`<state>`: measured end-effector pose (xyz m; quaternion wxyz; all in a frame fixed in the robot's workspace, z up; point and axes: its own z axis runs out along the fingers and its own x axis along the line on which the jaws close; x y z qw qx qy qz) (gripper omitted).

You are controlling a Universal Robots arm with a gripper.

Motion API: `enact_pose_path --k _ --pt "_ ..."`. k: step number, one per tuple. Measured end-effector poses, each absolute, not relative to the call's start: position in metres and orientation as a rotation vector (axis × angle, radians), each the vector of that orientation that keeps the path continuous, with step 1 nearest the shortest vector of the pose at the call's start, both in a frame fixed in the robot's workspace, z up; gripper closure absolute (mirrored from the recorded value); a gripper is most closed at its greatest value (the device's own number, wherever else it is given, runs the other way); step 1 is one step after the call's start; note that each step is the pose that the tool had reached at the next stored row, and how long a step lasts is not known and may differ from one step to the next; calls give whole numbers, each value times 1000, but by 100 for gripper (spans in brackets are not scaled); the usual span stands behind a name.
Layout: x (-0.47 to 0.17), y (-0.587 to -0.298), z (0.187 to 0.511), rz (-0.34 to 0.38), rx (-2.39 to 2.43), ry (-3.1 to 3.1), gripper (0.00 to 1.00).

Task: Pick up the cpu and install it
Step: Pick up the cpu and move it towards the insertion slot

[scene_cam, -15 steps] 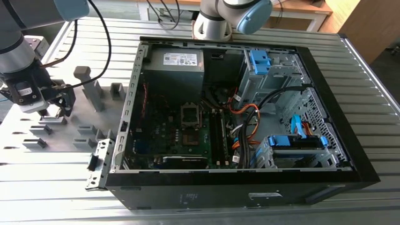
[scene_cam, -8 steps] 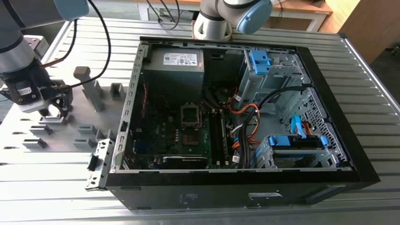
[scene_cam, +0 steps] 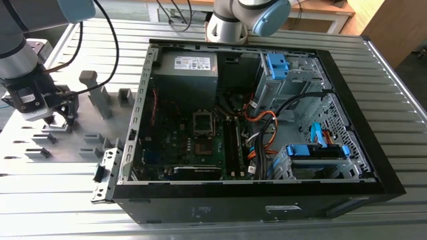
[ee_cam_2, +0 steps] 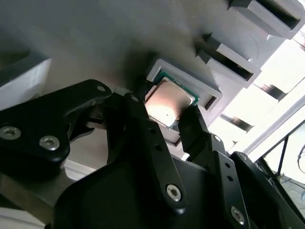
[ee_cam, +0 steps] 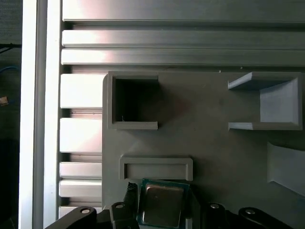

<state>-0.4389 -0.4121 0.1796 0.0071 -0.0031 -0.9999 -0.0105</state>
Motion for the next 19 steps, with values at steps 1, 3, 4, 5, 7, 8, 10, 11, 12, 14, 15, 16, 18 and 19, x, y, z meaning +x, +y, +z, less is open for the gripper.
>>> enact_pose_path --k 1,3,4,5,7,8,10,11,12,14,15,16,18,19 --pt "-439 -412 180 -32 -10 -3127 45" --pt "-439 -412 181 -31 -10 -3126 45" --pt "-439 -412 181 -32 -10 -3126 45" --pt "-439 -412 181 -31 -10 -3126 45" --pt "-439 -412 181 -31 -10 -3126 45" --pt "-439 -412 181 -31 -8 -3126 45" --pt "-439 -412 181 -31 7 -3125 45" --pt "-439 -412 181 -31 11 -3125 45" --pt "-439 -412 181 -31 13 -3125 45" --pt "-439 -412 183 -31 15 -3125 45" --pt "-439 -412 184 -31 16 -3125 45" --pt "-439 -412 184 -31 16 -3126 45" --pt "-439 -412 184 -31 16 -3126 45" --pt "-439 -412 184 -31 16 -3125 45"
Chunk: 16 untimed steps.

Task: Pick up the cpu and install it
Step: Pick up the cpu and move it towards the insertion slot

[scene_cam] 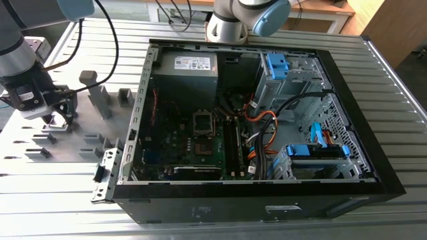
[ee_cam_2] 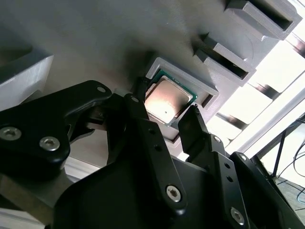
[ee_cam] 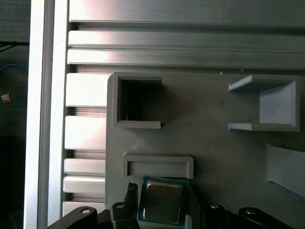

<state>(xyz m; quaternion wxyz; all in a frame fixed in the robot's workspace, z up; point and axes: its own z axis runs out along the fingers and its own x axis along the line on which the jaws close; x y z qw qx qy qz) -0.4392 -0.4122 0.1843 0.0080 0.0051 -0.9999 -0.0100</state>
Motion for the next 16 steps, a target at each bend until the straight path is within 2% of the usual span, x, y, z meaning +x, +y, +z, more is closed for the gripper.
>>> enact_pose_path --k 6,7,8,16 --pt "-439 -412 184 -31 16 -3125 45" --pt "-439 -412 184 -31 16 -3125 47" --pt "-439 -412 184 -31 16 -3125 53" --pt "-439 -412 184 -31 16 -3125 54"
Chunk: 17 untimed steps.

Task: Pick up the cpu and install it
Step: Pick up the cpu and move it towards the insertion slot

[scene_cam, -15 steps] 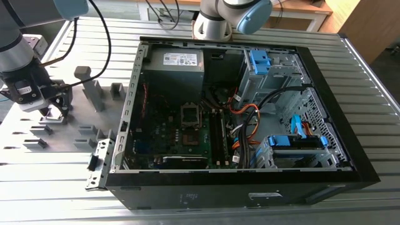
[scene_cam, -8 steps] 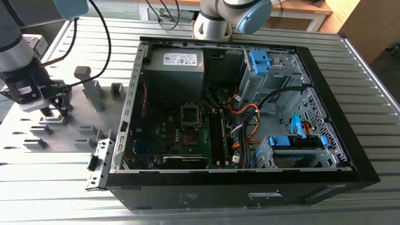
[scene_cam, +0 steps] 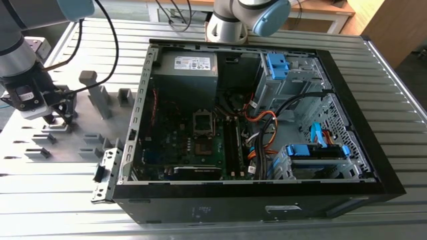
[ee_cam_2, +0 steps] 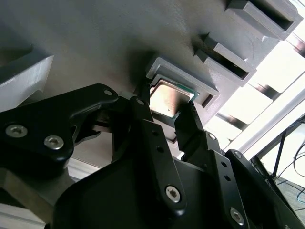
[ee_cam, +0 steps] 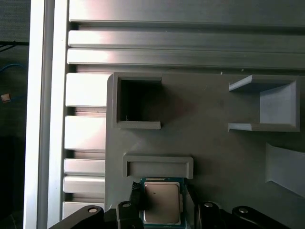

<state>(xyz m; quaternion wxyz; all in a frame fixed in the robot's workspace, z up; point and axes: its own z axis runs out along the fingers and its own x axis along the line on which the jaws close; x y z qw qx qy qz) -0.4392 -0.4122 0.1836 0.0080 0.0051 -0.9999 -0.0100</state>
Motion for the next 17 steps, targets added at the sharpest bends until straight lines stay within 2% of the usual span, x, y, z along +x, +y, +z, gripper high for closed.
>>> enact_pose_path --k 17 --pt "-439 -412 194 -35 16 -3125 55"
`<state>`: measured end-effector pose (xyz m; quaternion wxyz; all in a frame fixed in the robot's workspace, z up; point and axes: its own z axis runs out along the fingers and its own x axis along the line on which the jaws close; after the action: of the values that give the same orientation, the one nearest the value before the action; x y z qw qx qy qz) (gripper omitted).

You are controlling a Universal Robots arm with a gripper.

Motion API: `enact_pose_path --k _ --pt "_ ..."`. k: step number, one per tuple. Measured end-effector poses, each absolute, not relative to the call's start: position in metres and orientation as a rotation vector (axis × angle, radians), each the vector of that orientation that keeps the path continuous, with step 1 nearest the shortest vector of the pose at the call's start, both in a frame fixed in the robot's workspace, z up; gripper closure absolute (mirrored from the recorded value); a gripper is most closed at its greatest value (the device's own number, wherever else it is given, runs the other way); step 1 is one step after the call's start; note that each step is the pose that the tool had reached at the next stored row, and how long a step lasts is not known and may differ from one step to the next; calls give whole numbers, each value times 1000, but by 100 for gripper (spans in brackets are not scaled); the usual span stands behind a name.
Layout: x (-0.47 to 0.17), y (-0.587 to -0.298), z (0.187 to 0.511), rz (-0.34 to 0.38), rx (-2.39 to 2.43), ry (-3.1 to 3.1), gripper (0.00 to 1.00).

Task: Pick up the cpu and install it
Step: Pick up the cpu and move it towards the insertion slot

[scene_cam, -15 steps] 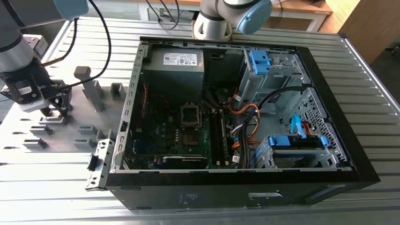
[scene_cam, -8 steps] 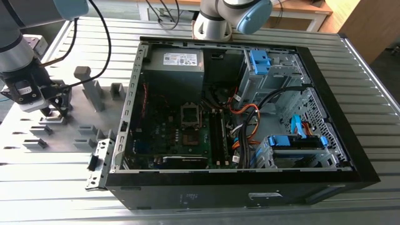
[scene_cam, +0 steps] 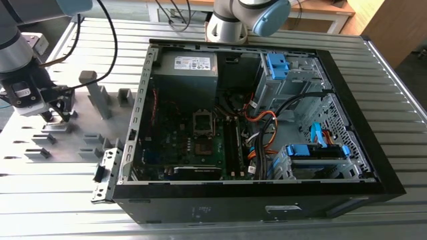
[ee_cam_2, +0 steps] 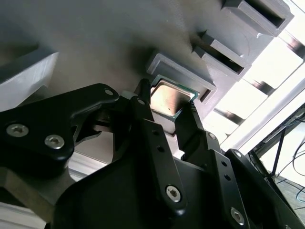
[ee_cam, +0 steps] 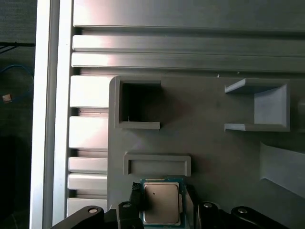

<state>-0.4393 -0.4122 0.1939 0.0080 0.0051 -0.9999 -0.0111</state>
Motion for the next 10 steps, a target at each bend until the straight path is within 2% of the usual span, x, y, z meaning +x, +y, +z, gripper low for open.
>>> enact_pose_path --k 5,10 --pt "-439 -412 198 -43 16 -3125 55" --pt "-439 -412 197 -92 16 -3125 55"
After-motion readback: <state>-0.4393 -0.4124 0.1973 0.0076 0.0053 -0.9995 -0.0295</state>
